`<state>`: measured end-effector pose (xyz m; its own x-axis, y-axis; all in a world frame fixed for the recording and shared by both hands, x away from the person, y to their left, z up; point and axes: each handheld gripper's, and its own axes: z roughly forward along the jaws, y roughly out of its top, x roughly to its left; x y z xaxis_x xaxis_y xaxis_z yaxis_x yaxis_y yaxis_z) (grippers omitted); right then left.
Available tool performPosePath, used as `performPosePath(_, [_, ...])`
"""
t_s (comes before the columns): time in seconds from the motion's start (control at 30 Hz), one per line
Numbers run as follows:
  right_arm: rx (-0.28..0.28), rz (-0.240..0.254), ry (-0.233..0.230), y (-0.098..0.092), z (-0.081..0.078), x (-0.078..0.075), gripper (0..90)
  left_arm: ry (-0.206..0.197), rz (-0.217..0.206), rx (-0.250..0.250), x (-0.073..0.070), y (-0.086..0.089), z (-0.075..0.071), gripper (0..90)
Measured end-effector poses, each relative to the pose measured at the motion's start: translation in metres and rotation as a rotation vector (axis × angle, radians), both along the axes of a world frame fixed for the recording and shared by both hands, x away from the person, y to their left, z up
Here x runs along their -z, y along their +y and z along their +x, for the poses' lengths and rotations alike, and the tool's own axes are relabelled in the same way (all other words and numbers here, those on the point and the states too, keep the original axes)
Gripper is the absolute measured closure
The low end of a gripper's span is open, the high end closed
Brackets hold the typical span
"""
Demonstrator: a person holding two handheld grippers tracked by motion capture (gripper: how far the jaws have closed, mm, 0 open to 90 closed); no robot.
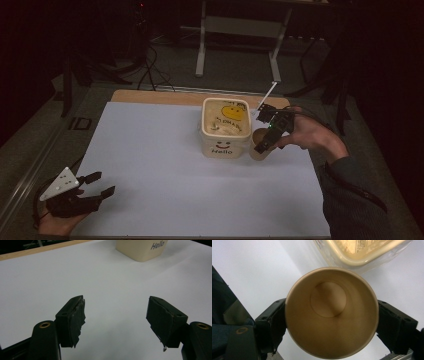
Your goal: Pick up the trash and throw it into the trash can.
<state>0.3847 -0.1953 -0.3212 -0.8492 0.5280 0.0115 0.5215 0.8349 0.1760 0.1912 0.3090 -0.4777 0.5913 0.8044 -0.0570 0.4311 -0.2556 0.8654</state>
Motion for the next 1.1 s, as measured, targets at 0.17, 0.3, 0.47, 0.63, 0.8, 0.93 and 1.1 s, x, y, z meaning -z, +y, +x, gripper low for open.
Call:
performPosePath(0.17, [0.001, 0.013, -0.009, 0.001, 0.003, -0.010, 17.5, -0.003, -0.001, 0.000, 0.000, 0.001, 0.000, 31.0])
performPosePath(0.3, [0.015, 0.028, -0.007, 0.001, 0.007, -0.017, 17.5, 0.000, -0.003, 0.001, 0.000, 0.000, 0.000, 31.0])
performPosePath(0.47, [0.025, 0.028, -0.006, 0.003, 0.011, -0.024, 17.5, 0.000, -0.005, 0.000, 0.000, 0.001, 0.000, 31.0])
performPosePath(0.63, [0.029, 0.019, -0.010, 0.009, 0.015, -0.029, 17.5, 0.001, -0.004, 0.002, 0.000, 0.000, 0.000, 31.0])
performPosePath(0.8, [0.022, 0.008, -0.009, 0.017, 0.018, -0.033, 17.5, 0.000, -0.004, 0.002, 0.000, 0.001, 0.000, 31.0])
performPosePath(0.93, [0.022, 0.011, -0.011, 0.022, 0.022, -0.039, 17.5, 0.001, -0.004, 0.003, 0.000, 0.001, 0.000, 31.0])
performPosePath(1.1, [0.023, 0.013, -0.015, 0.025, 0.025, -0.041, 17.5, 0.001, -0.004, 0.003, 0.000, 0.001, 0.000, 30.9])
